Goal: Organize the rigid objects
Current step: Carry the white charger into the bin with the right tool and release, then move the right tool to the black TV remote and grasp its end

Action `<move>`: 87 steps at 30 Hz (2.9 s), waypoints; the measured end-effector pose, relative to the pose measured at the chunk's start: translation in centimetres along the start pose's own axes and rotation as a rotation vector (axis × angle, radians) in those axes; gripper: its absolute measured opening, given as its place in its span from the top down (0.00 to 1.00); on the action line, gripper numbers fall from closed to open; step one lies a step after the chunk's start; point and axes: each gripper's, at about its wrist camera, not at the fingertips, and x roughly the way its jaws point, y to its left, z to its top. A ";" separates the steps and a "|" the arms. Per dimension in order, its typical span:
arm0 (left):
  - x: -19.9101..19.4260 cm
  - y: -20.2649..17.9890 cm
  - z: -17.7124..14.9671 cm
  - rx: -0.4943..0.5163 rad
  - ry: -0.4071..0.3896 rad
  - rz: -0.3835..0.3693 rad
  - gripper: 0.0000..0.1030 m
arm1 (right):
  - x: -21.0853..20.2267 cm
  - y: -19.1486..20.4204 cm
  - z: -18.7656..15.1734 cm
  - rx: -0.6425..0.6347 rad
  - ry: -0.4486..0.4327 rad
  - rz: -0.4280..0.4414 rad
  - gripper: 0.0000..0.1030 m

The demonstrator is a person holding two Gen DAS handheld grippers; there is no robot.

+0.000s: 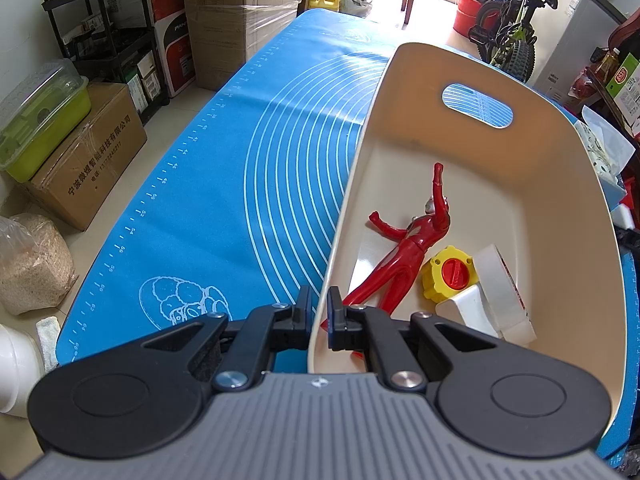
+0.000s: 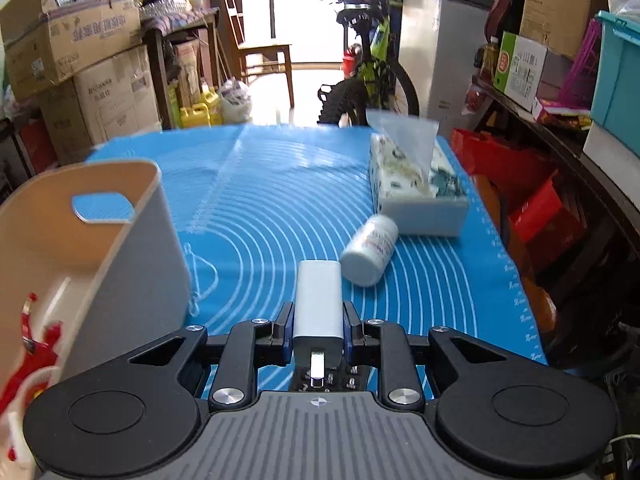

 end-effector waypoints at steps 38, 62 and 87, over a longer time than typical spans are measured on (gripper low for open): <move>0.3 0.1 -0.2 -0.010 0.008 -0.005 0.92 | -6.0 14.8 -0.7 -0.360 0.110 0.290 0.69; 0.3 0.2 0.0 -0.010 0.009 -0.006 0.92 | -5.7 14.8 -1.8 -0.359 0.126 0.254 0.46; 0.2 0.2 0.1 -0.012 0.010 -0.007 0.91 | -5.6 1.8 0.1 -0.025 -0.017 0.037 0.27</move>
